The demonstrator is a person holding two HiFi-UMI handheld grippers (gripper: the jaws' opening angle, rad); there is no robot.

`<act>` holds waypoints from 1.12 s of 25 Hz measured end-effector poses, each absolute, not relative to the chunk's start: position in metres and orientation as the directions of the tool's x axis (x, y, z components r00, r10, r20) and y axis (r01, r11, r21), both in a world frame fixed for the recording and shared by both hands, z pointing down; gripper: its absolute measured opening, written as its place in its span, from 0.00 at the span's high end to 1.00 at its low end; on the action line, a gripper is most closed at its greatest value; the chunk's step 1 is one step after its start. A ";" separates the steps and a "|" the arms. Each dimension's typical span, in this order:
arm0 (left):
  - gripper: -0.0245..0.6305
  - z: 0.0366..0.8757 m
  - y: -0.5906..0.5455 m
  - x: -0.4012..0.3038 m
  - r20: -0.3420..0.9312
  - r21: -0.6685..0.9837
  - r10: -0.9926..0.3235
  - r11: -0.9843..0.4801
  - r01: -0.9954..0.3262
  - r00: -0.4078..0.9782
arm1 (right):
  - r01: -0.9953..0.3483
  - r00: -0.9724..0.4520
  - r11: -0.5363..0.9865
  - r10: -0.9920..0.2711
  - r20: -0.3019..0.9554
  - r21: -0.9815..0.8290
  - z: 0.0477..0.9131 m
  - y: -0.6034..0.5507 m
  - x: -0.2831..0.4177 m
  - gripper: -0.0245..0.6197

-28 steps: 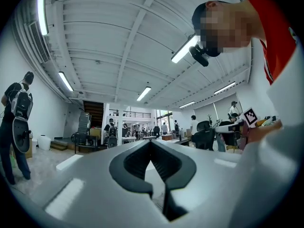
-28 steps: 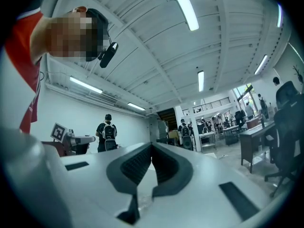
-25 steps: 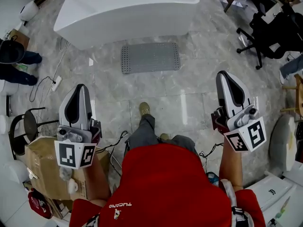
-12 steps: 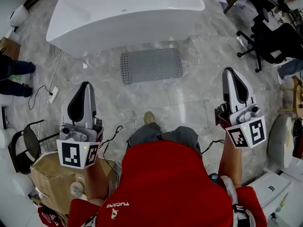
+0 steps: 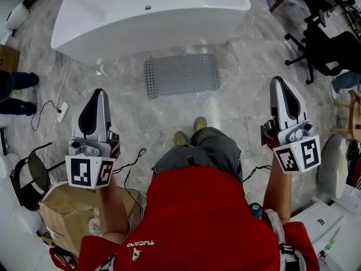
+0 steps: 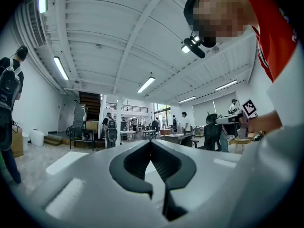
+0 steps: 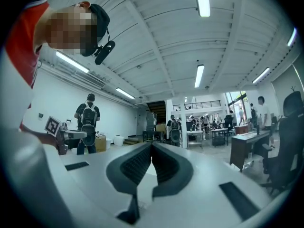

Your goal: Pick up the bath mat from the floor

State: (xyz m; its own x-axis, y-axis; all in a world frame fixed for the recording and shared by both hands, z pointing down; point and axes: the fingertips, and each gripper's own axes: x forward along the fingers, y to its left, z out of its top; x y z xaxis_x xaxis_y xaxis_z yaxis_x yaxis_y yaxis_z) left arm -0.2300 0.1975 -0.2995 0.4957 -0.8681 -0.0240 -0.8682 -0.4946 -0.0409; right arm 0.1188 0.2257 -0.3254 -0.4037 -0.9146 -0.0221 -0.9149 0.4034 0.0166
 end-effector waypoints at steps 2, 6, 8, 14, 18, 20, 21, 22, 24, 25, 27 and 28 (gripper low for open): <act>0.96 -0.292 0.188 -0.233 -0.008 -0.028 -0.875 -0.484 -0.875 0.484 | -0.914 -0.406 0.405 -0.914 -0.011 0.018 -0.320 0.215 0.120 0.96; 0.96 -0.280 0.166 -0.235 0.017 -0.031 -0.889 -0.458 -0.888 0.458 | -0.912 -0.409 0.409 -0.912 0.004 0.014 -0.309 0.187 0.127 0.96; 0.96 -0.277 0.153 -0.235 0.025 -0.034 -0.897 -0.442 -0.896 0.441 | -0.911 -0.411 0.412 -0.911 0.012 0.017 -0.305 0.170 0.131 0.96; 0.96 -0.272 0.103 -0.221 0.035 -0.044 -0.913 -0.409 -0.912 0.407 | -0.909 -0.412 0.413 -0.911 0.032 0.056 -0.293 0.113 0.151 0.96; 0.96 -0.262 0.068 -0.194 0.036 -0.057 -0.907 -0.420 -0.906 0.419 | -0.895 -0.432 0.438 -0.898 0.080 0.080 -0.269 0.077 0.162 0.96; 0.96 -0.251 0.050 -0.183 0.050 -0.070 -0.906 -0.423 -0.904 0.420 | -0.888 -0.444 0.452 -0.890 0.104 0.081 -0.255 0.058 0.166 0.96; 0.96 -0.244 0.041 -0.179 0.059 -0.072 -0.906 -0.422 -0.904 0.419 | -0.885 -0.449 0.459 -0.886 0.118 0.077 -0.247 0.049 0.168 0.96; 0.96 -0.238 0.033 -0.176 0.068 -0.073 -0.906 -0.422 -0.904 0.417 | -0.882 -0.453 0.465 -0.881 0.133 0.074 -0.239 0.040 0.170 0.96; 0.96 -0.222 0.017 -0.173 0.090 -0.071 -0.906 -0.420 -0.905 0.413 | -0.878 -0.458 0.474 -0.873 0.169 0.068 -0.221 0.023 0.171 0.96; 0.96 -0.213 0.010 -0.172 0.105 -0.068 -0.906 -0.417 -0.906 0.409 | -0.877 -0.459 0.476 -0.868 0.188 0.060 -0.211 0.015 0.172 0.96; 0.96 -0.190 -0.003 -0.175 0.142 -0.058 -0.906 -0.411 -0.910 0.400 | -0.880 -0.455 0.473 -0.862 0.222 0.032 -0.189 0.002 0.174 0.96; 0.96 -0.177 -0.010 -0.178 0.162 -0.052 -0.904 -0.409 -0.911 0.396 | -0.883 -0.452 0.469 -0.859 0.240 0.016 -0.177 -0.004 0.175 0.96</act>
State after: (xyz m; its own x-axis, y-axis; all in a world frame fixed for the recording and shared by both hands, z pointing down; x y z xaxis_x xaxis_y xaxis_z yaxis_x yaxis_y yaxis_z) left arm -0.1777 -0.0095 -0.1774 0.3965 -0.9037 0.1618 -0.9110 -0.4090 -0.0523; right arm 0.1750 -0.0040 -0.1769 -0.4516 -0.8593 0.2401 -0.8832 0.4687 0.0162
